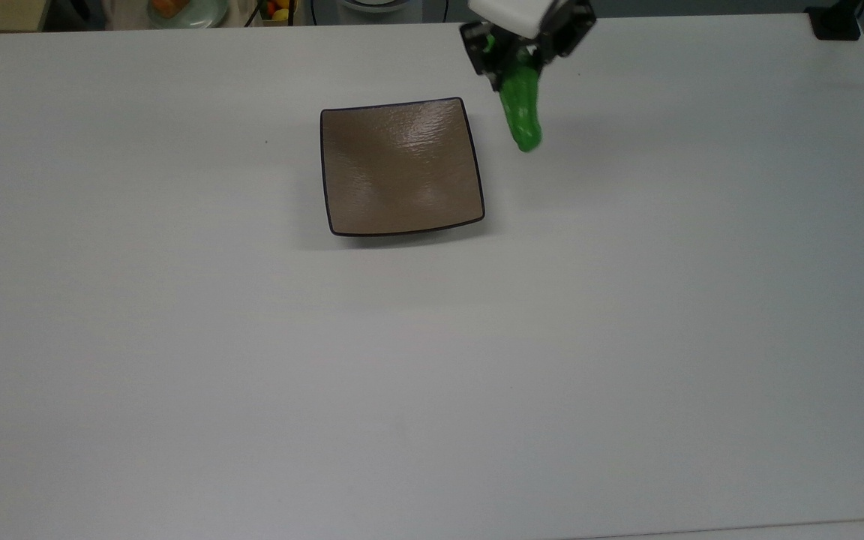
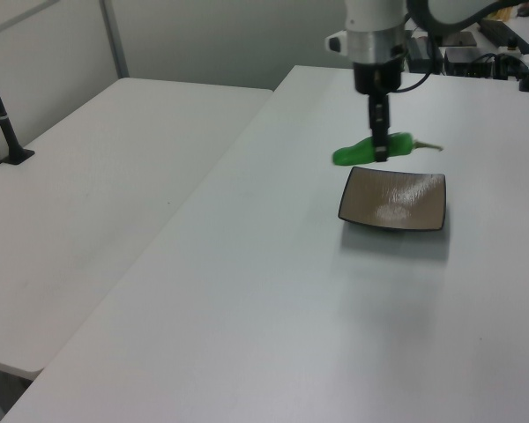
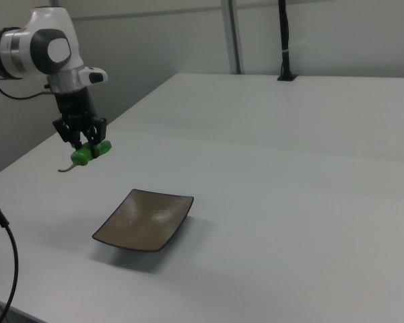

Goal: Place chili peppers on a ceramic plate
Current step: 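Lift the held pepper and carry it over the brown plate, then lower the pepper onto the plate and open the gripper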

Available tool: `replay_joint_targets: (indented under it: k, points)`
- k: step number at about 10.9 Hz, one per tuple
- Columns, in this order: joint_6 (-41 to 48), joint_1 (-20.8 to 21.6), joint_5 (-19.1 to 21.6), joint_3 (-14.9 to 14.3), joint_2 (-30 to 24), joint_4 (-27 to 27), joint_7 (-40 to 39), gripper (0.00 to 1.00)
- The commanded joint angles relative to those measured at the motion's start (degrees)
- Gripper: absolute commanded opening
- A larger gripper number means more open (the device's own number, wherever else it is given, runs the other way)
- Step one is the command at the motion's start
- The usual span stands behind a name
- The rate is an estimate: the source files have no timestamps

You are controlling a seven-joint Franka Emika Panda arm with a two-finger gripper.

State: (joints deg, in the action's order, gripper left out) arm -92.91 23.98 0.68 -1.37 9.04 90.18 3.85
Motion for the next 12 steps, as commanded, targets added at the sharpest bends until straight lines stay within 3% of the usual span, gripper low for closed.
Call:
replay_joint_targets:
  k: [1, 3, 6, 12]
  points:
    - [0.54, -3.67, 0.02, -0.30, -7.44, 10.17, -5.33, 0.00]
    - [-0.43, -7.09, -0.06, -0.38, -7.72, 13.51, -5.87, 0.00]
    - [-15.15, -9.56, -0.50, -0.38, -8.51, 23.44, -6.49, 0.01]
    - [-34.94, -12.73, -1.03, -0.38, -7.02, 31.81, -8.95, 0.01]
